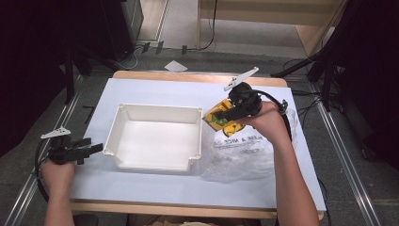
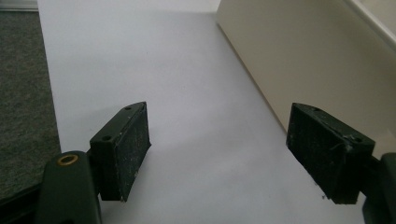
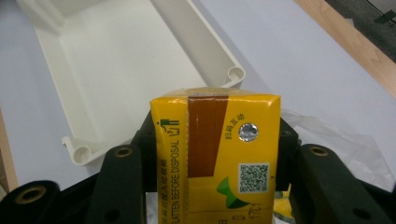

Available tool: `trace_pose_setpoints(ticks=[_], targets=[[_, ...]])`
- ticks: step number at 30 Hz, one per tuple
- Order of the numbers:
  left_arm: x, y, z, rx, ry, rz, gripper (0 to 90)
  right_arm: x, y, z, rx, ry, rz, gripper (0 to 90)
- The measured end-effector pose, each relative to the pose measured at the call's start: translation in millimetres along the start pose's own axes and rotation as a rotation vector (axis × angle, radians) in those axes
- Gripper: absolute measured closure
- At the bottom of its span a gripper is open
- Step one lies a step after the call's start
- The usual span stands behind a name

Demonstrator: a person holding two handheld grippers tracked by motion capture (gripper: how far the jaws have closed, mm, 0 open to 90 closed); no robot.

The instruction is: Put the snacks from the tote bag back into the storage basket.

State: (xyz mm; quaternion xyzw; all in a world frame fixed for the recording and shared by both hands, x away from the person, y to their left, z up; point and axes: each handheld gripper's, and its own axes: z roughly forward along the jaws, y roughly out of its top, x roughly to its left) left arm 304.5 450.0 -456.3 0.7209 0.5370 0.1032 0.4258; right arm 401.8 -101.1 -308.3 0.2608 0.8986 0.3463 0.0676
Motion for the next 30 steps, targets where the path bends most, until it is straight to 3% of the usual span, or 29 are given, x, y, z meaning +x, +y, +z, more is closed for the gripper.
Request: trace_pose_setpoints(ticks=[16,30], targets=[[-0.1,-4.3,-5.2,-0.002,0.020,0.001,22.6,10.0,25.2,2.8,-0.053,0.010,-0.030,54.5],[0.0,-5.3,-6.6,-0.002,0.035,0.002,22.4,16.7,47.2,31.1,-0.039,0.033,-0.061,54.5]])
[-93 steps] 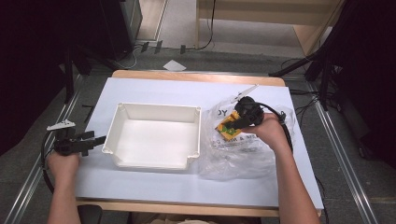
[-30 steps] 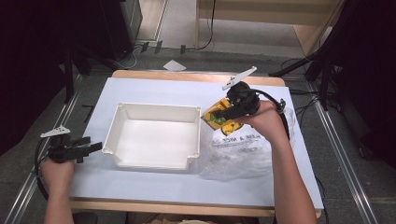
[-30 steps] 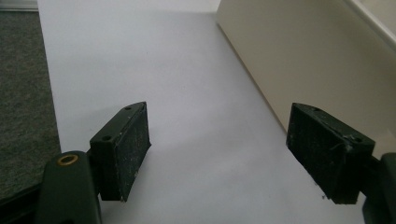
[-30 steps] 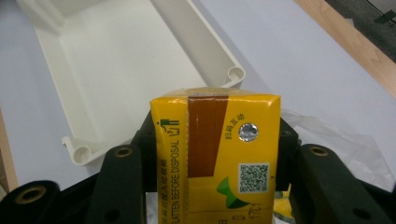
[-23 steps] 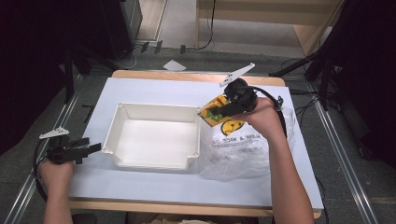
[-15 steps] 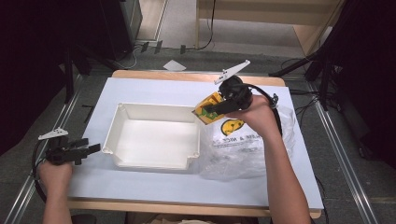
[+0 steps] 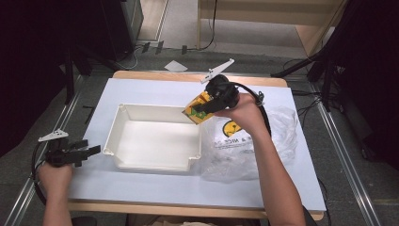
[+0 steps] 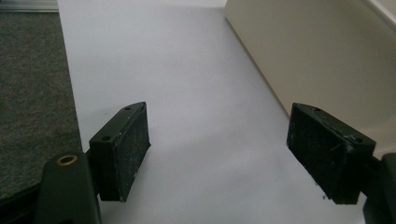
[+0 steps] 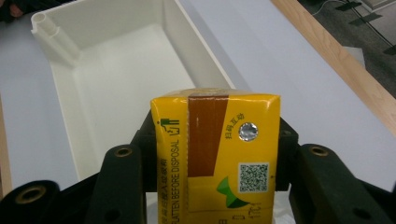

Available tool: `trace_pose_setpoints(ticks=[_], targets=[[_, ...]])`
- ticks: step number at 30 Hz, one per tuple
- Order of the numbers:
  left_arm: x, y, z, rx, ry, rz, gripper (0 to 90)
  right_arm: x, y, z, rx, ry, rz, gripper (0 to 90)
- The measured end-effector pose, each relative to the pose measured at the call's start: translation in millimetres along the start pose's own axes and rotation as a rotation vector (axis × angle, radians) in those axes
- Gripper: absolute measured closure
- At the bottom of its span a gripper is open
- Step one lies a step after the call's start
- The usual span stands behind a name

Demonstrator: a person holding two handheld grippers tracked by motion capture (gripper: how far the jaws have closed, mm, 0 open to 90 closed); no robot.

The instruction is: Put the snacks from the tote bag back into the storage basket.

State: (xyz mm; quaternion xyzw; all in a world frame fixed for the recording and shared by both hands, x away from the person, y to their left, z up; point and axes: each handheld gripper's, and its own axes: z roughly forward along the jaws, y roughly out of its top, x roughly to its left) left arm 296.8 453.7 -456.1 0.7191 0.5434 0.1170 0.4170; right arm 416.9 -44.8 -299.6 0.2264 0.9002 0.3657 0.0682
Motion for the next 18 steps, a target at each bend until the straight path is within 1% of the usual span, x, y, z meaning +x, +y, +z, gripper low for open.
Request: trace_pose_setpoints(ticks=[7,12,18], targets=[[-0.1,-0.1,-0.3,0.000,0.003,0.000,22.3,2.0,3.4,21.3,0.032,0.006,-0.010,54.4],[-0.8,0.1,-0.1,0.000,0.001,0.002,22.4,6.5,3.9,35.4,0.040,-0.003,-0.021,54.4],[-0.4,-0.3,-1.1,-0.005,0.003,-0.001,22.4,12.0,4.0,54.2,0.078,-0.002,-0.034,54.4]])
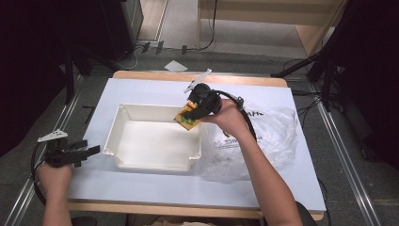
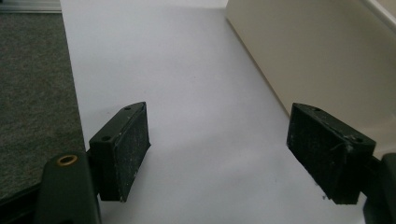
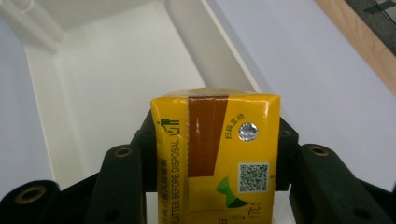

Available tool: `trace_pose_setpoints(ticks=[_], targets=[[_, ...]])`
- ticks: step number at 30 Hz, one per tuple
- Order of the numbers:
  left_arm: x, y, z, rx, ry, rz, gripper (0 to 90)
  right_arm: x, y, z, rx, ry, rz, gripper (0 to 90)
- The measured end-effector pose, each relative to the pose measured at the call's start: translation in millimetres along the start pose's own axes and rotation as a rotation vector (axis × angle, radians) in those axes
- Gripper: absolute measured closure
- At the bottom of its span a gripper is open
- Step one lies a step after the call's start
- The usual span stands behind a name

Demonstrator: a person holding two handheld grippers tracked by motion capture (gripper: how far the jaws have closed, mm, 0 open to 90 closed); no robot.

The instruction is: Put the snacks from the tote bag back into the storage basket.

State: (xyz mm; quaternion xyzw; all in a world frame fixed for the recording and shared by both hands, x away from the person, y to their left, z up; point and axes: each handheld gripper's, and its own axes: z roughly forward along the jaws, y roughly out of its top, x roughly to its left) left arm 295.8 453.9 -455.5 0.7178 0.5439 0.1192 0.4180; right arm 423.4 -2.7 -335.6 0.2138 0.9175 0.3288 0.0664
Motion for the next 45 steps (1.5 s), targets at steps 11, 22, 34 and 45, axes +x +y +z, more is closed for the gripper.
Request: trace_pose_setpoints(ticks=[11,22,34,45], targets=[[0.1,0.0,-0.4,-0.001,-0.003,0.002,22.3,5.2,-1.0,25.8,0.063,-0.003,-0.025,54.3],[-0.2,0.0,-0.5,-0.007,-0.007,0.000,22.3,-0.1,-6.0,42.9,0.124,-0.009,-0.003,54.2],[-0.4,-0.2,-0.7,-0.003,-0.007,0.002,22.3,-2.7,-6.9,50.8,0.135,-0.012,0.023,53.8],[-1.9,0.2,1.4,0.005,-0.006,0.008,22.3,-9.8,-11.5,55.1,0.093,-0.002,0.061,50.4]])
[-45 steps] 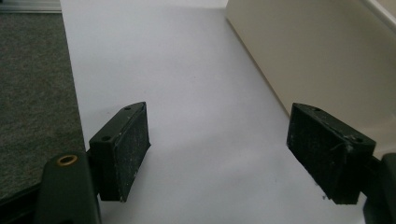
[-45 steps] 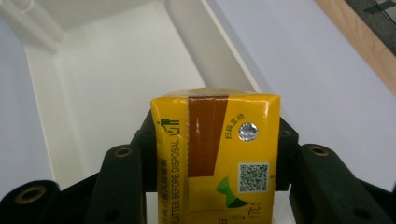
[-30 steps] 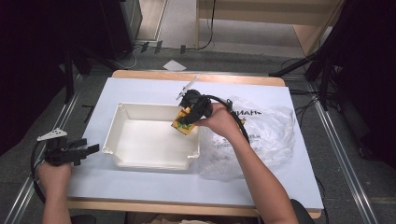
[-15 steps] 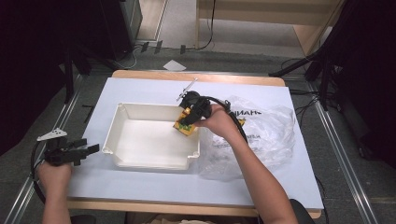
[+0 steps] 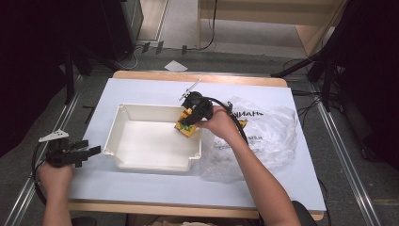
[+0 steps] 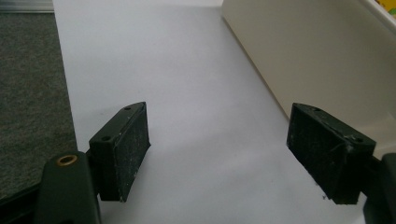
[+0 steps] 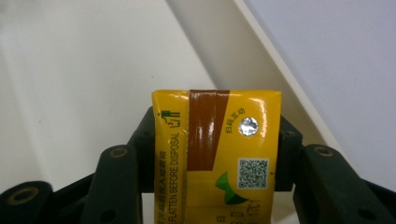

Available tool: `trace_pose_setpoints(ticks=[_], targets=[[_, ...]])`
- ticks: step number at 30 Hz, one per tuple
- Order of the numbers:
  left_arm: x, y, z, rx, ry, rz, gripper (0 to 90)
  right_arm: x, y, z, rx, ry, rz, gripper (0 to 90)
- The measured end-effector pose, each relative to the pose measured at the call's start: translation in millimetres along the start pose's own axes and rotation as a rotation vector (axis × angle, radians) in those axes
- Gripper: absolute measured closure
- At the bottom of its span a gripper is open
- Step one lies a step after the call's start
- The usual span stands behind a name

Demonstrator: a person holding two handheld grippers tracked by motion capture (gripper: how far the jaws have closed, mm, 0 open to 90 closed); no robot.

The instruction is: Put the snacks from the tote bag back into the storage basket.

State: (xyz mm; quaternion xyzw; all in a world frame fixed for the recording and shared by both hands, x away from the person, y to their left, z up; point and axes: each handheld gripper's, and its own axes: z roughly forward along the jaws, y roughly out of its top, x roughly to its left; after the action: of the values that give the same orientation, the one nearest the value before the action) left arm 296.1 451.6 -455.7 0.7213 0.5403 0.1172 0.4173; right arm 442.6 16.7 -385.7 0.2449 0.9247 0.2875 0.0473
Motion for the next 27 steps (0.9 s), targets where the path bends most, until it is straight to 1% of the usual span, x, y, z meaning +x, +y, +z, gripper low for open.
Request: trace_pose_setpoints(ticks=[3,6,7,8,11,13,14,15,18,19,20,22,23,27], targets=[[-0.2,0.1,0.2,-0.001,-0.001,0.000,22.3,-0.4,-0.3,3.5,-0.002,0.008,0.014,48.1],[-0.1,0.0,0.1,0.000,-0.001,0.001,22.3,0.5,-0.1,7.2,-0.002,0.024,0.010,47.2],[-0.1,-0.1,0.1,0.000,-0.001,0.000,22.3,1.4,0.0,7.2,0.000,0.012,0.005,47.6],[0.0,-0.1,0.0,0.000,0.000,0.001,22.3,1.2,0.0,6.8,-0.002,0.010,0.003,47.5],[0.0,0.0,0.0,-0.001,0.000,0.000,22.3,1.0,-0.4,4.5,0.001,0.011,0.007,47.1],[0.2,0.0,-0.4,-0.001,-0.002,0.000,22.3,0.9,-0.4,2.1,-0.003,0.017,0.000,46.7],[0.2,0.0,-0.5,0.000,-0.001,-0.001,22.3,2.2,-0.3,-0.3,0.006,0.011,0.005,46.9],[0.2,0.0,-0.6,-0.001,-0.001,-0.001,22.3,2.8,-0.4,-2.9,0.001,0.005,-0.006,47.0],[0.2,0.2,-0.6,-0.001,-0.002,-0.001,22.3,3.8,-0.6,-11.9,-0.015,-0.001,-0.006,47.0],[0.2,0.3,-0.7,0.000,-0.002,0.000,22.3,4.2,-0.8,-17.0,-0.029,-0.001,0.004,47.1],[0.1,0.4,-0.4,-0.002,-0.001,0.000,22.3,4.0,-1.2,-19.7,-0.032,0.002,0.000,47.1],[0.1,0.8,-0.2,-0.002,-0.003,0.001,22.3,4.9,-1.9,-26.0,-0.041,0.000,0.013,47.2],[0.0,1.0,0.1,-0.003,-0.004,0.001,22.3,4.7,-2.3,-28.3,-0.044,-0.004,0.008,47.7],[0.3,1.9,0.7,-0.003,-0.005,0.000,22.3,6.1,-4.8,-40.4,-0.064,-0.003,0.019,51.1]])
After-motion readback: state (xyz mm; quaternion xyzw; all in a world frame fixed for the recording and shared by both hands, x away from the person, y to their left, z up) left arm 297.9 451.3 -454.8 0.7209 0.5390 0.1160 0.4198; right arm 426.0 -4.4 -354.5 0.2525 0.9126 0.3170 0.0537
